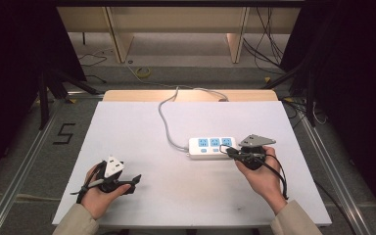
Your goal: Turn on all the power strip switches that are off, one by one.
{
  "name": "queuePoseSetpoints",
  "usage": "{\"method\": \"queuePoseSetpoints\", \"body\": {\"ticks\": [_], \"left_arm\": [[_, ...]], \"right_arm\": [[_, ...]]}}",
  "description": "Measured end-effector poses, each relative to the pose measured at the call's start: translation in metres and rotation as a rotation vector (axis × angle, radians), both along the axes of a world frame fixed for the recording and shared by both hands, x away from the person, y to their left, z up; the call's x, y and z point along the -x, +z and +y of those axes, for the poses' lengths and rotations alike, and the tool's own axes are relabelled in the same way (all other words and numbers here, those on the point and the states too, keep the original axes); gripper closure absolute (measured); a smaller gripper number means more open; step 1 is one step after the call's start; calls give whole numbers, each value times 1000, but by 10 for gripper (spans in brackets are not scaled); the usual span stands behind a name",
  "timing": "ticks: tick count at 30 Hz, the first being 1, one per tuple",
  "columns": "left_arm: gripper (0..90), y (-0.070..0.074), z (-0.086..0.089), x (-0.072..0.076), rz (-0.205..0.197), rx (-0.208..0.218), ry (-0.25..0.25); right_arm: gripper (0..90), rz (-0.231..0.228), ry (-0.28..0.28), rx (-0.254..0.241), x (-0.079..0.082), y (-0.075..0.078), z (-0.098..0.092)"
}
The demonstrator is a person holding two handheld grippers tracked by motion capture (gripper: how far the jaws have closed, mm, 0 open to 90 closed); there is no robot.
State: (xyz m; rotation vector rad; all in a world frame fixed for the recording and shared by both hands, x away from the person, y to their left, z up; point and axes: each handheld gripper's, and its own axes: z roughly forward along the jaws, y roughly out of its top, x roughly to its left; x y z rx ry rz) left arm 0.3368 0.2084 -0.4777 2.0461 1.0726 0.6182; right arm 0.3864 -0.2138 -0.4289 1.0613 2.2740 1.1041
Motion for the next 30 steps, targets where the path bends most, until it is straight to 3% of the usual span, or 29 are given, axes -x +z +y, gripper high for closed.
{"method": "queuePoseSetpoints", "body": {"ticks": [30], "left_arm": [[207,-1,-1,0,-2,-1,2]], "right_arm": [[900,67,32,50,-27,5,35]]}}
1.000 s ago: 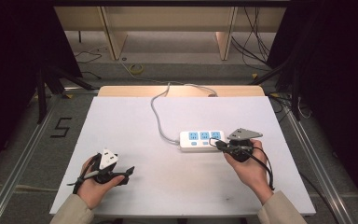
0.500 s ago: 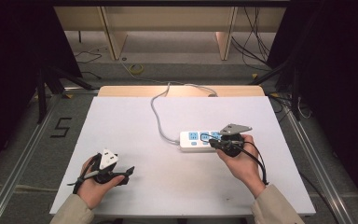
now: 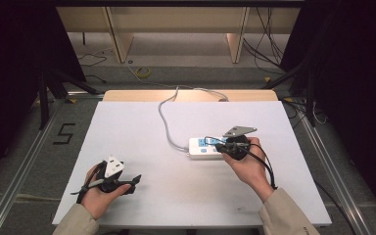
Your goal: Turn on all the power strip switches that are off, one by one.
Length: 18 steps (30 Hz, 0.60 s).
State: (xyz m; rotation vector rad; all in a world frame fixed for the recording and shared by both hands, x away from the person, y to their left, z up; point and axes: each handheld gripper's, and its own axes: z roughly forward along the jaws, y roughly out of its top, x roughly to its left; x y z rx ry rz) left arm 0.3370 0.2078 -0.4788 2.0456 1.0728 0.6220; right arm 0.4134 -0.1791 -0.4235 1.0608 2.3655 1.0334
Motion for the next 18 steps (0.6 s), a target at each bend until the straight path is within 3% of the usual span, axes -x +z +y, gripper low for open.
{"method": "queuePoseSetpoints", "body": {"ticks": [18], "left_arm": [[203,0,0,0,1,-5,0]], "right_arm": [[900,22,14,23,-11,1,16]]}}
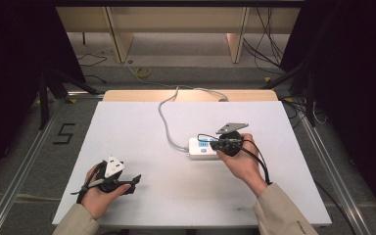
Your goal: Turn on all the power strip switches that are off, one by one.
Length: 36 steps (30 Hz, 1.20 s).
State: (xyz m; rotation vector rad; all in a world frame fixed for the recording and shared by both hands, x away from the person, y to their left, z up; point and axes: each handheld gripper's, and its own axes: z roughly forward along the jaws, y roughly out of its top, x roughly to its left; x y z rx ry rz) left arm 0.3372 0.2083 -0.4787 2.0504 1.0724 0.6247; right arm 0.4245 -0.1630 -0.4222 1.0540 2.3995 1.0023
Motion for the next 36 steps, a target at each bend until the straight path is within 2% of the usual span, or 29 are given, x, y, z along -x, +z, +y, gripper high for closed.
{"method": "queuePoseSetpoints", "body": {"ticks": [12,36], "left_arm": [[204,0,0,0,-2,-1,0],[204,-1,0,0,-4,1,1]], "right_arm": [[900,0,11,16,-7,3,10],[900,36,19,46,-19,3,26]]}}
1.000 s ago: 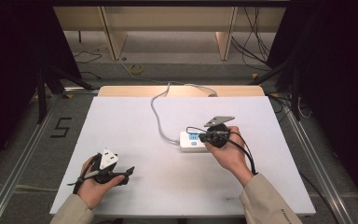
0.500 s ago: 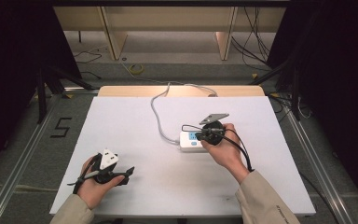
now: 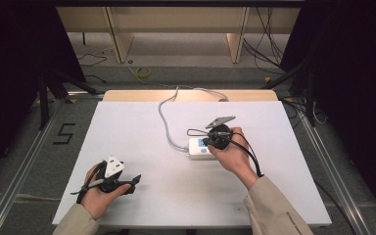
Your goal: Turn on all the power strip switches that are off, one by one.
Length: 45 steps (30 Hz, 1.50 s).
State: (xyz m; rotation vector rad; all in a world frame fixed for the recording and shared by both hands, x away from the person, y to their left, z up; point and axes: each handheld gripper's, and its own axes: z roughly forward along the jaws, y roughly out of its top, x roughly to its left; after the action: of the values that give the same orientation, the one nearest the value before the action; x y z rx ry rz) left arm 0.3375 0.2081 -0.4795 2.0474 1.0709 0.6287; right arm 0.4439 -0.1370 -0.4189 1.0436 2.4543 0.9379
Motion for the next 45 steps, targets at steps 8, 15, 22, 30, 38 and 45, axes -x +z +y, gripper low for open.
{"method": "queuePoseSetpoints", "body": {"ticks": [8,15,22,30,38,45], "left_arm": [[204,0,0,0,2,-4,-4],[205,0,0,0,1,-5,-5],[205,0,0,0,1,-6,-5],[205,0,0,0,2,-6,-8],[205,0,0,0,1,-8,-9],[205,0,0,0,2,-6,-9]], "right_arm": [[900,17,-4,12,-4,-4,2],[900,31,-6,20,-6,-7,4],[900,54,-2,41,-7,-10,6],[900,76,-2,60,-9,-15,9],[900,94,-4,77,-11,-18,9],[900,104,-4,86,-12,-20,12]]}}
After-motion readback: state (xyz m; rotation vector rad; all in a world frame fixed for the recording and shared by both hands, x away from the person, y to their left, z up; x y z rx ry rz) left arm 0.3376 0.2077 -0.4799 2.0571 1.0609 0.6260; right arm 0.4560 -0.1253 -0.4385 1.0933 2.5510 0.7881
